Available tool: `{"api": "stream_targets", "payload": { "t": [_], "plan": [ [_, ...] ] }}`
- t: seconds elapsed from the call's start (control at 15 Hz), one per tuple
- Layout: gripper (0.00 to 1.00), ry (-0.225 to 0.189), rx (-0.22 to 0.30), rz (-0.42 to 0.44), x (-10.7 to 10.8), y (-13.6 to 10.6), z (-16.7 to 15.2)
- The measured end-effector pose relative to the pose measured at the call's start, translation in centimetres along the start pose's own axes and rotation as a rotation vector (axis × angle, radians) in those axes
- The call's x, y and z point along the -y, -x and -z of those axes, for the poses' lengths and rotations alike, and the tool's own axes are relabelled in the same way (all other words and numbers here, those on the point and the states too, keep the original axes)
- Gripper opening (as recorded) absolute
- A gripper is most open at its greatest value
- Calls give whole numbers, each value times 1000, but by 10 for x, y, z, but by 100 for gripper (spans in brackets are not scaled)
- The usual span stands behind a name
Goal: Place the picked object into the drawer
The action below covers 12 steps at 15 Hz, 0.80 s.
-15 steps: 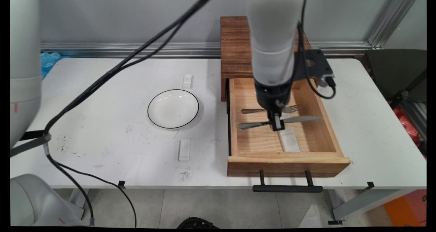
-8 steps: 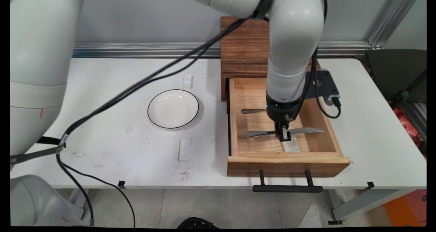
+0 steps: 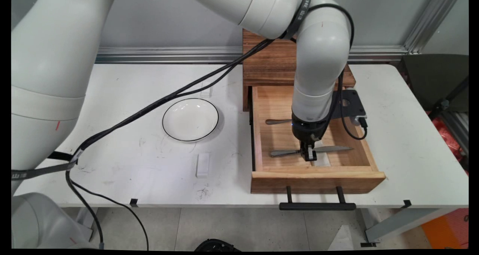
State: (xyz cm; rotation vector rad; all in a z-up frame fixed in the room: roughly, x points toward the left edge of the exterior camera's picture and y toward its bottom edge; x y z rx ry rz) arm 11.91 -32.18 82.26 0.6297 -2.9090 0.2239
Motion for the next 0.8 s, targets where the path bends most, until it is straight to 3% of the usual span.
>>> {"api": "stream_targets", "payload": {
  "t": [0.13, 0.2, 0.8],
  "plan": [
    [0, 3, -2, -5, 2, 1, -4],
    [100, 6, -4, -8, 2, 2, -6],
    [100, 18, -28, -35, 7, 8, 13]
  ]
}}
